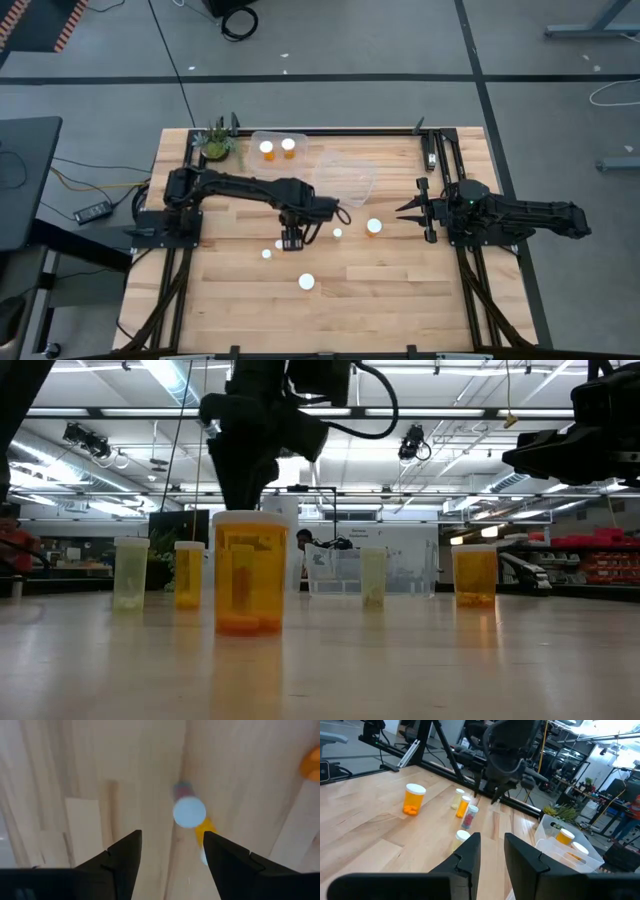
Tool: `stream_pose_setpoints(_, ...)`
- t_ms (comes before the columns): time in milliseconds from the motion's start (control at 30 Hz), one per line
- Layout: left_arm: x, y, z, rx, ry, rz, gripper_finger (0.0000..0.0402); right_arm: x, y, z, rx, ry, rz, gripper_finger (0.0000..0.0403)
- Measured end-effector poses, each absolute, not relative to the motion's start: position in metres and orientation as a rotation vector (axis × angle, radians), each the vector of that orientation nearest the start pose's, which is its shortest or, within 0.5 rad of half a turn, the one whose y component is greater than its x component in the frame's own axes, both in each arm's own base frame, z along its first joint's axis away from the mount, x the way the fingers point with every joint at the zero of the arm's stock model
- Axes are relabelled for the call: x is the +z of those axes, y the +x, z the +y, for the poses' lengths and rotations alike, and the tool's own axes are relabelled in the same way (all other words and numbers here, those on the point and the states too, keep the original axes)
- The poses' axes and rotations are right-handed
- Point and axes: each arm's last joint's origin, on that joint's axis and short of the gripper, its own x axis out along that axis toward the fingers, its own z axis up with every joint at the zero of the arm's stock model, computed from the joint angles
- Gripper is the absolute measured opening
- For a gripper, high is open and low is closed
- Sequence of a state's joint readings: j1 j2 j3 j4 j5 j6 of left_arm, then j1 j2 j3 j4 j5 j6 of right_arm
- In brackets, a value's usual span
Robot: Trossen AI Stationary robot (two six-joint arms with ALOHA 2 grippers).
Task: Pick and place medicine bottles into bin by pill shape (circle, oval)
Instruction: Put the blue pill bottle into the right transparent bin
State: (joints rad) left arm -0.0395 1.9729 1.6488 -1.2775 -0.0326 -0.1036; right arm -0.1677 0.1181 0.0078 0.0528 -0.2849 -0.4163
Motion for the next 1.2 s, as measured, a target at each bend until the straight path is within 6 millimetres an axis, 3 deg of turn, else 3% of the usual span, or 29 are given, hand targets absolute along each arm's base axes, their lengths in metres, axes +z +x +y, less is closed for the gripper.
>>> stream_pose_setpoints(200, 0.219, 0.348, -0.016, 0.132, -0.077, 1.576, 0.0219, 0.162, 0.103, -0.009, 0.127, -0.402, 0.031, 0.0093)
stream_pose_setpoints(400, 0.215, 0.339, -0.016, 0.152, -0.125, 1.454, 0.0218, 0.162, 0.103, -0.009, 0.127, -0.403, 0.031, 0.0093)
stream_pose_setpoints(733, 0.213, 0.34, -0.017, 0.182, -0.223, 1.439, 0.0222, 0.162, 0.103, -0.009, 0.127, -0.403, 0.031, 0.0093)
stream_pose_setpoints(1033, 0.204, 0.336, -0.017, 0.222, -0.282, 1.461, 0.028, 0.162, 0.103, -0.009, 0.127, -0.403, 0.031, 0.0093)
stream_pose_setpoints(1200, 0.194, 0.336, -0.017, 0.213, -0.285, 1.428, 0.0288, 0.162, 0.103, -0.009, 0.127, -0.403, 0.031, 0.0093)
